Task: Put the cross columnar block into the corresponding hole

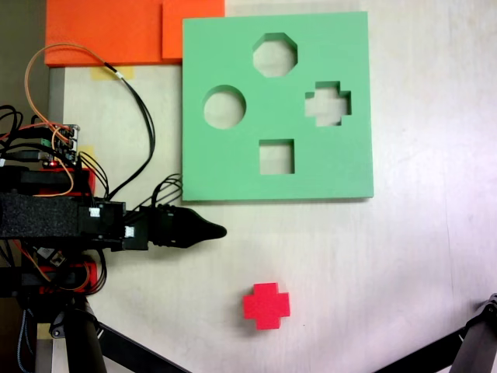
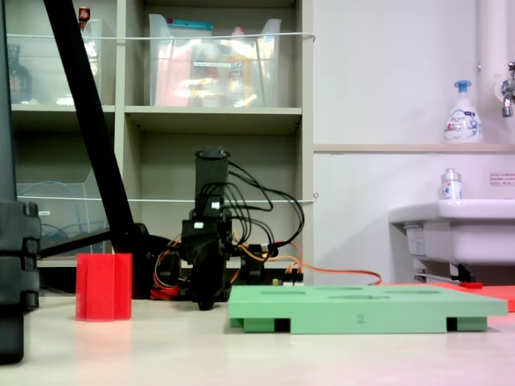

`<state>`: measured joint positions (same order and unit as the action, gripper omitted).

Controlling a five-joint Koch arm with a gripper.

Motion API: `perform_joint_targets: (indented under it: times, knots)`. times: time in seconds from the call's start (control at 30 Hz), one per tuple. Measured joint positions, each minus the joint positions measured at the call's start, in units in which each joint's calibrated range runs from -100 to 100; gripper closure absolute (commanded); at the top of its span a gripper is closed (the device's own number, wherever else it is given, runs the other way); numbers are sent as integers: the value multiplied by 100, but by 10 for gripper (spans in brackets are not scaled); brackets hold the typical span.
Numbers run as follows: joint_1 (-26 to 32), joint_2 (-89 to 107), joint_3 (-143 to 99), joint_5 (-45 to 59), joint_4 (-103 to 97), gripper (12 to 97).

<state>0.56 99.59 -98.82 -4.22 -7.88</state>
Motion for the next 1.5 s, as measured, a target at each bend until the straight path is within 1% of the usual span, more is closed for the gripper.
perform_joint_targets:
  times: [0.93, 1.03, 1.27, 1.5]
  knots:
    - [-20, 0, 0, -83, 0, 591]
    - [-68, 0, 0, -503, 0, 588]
    - [-88, 0, 0, -2398, -78, 599]
    - [-73, 0, 0, -3350, 78, 607]
